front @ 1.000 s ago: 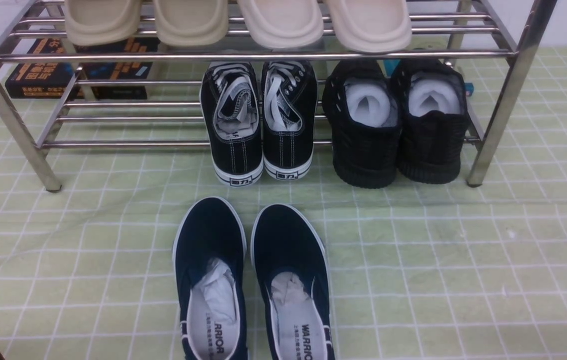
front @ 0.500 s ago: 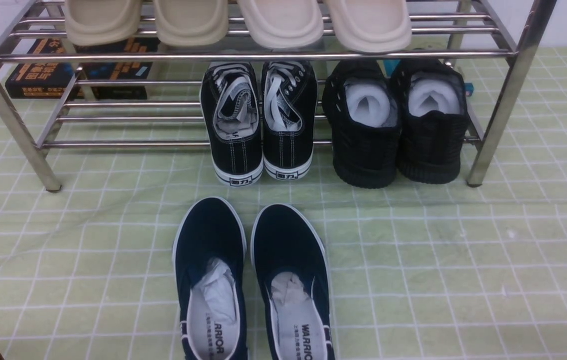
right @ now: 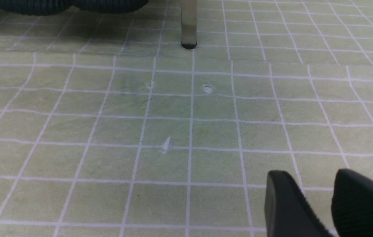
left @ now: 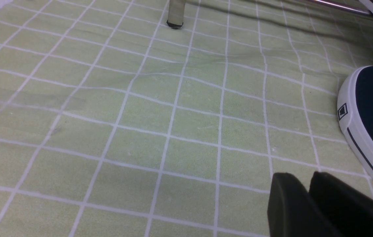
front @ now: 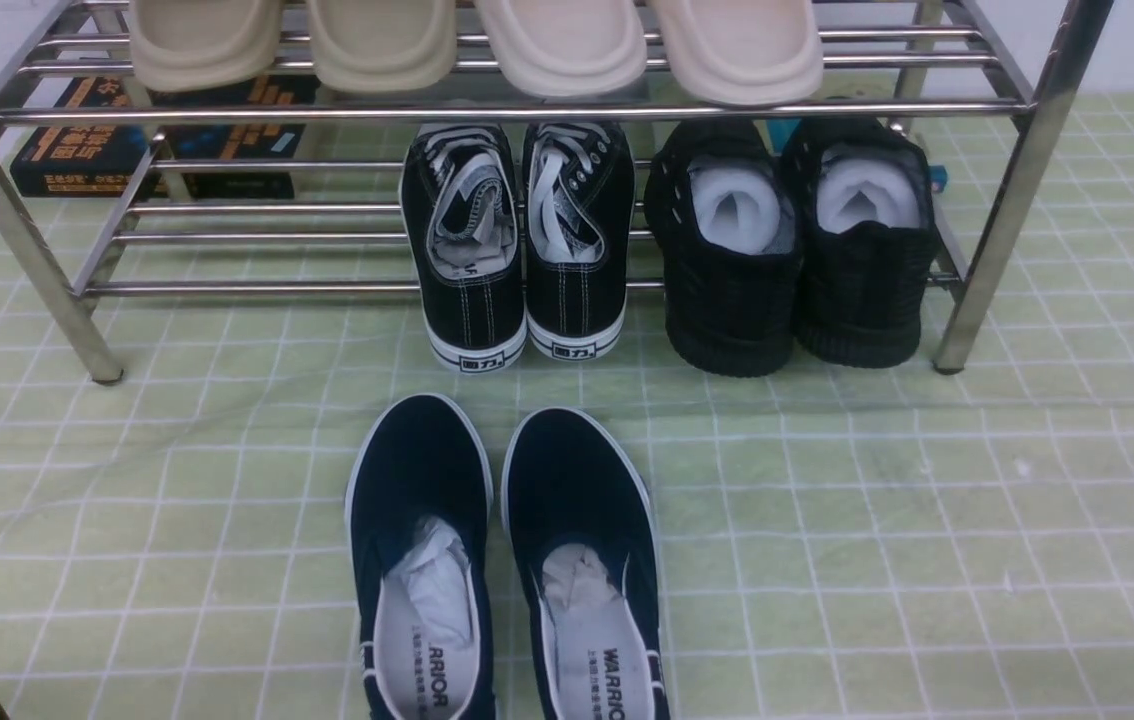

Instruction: Take the shoes off the shelf with your hand from the green coffee tablecloth.

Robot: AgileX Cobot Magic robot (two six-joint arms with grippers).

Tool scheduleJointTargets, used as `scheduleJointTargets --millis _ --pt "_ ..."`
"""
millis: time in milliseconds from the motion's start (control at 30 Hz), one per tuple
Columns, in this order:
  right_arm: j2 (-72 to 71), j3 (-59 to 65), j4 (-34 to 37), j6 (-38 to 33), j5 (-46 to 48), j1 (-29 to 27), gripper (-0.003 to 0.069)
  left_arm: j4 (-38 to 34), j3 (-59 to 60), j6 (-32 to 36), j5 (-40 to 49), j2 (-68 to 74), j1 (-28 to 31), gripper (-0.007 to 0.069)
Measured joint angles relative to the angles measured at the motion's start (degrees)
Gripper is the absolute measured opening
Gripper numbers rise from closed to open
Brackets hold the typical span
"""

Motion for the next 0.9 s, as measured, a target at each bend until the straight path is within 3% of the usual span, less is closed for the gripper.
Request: scheduleJointTargets --millis 900 --pt "0.0 0.0 0.0 0.0 0.0 0.0 0.0239 0.2 0.0 0.0 0.0 0.0 0.0 0.0153"
